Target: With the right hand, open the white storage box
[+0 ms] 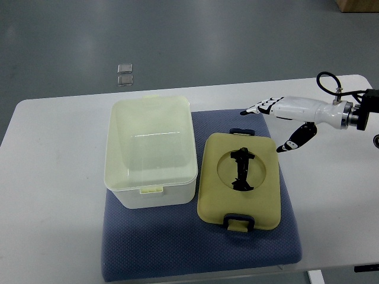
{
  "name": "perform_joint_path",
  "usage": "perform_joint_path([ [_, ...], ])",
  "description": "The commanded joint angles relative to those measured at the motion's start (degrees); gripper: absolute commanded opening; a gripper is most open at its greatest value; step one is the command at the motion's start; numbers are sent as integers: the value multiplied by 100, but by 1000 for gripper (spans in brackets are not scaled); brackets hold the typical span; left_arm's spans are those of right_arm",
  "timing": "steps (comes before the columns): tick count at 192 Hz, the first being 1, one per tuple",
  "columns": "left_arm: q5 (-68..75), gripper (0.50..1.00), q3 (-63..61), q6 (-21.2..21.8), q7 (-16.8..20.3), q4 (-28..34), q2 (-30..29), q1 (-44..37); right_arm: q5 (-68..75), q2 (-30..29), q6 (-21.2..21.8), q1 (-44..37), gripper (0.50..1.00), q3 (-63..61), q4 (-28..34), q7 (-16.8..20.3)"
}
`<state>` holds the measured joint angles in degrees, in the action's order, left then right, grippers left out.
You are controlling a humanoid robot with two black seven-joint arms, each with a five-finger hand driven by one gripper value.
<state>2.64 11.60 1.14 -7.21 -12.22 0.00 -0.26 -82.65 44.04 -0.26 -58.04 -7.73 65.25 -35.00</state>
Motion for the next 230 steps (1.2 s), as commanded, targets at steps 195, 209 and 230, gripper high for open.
perform_joint_path([
  [195,0,1000,27,1,0,-61,0,0,9777,-3086,2179,1471,932,-4465,-2535,2094],
  [209,0,1000,27,1,0,-61,0,0,9777,-3191,2267,1585,930,-4658,-2535,2032],
  [230,0,1000,18,1,0,-61,0,0,9777,-3270,2258,1629,930,-4808,-2552,1997],
])
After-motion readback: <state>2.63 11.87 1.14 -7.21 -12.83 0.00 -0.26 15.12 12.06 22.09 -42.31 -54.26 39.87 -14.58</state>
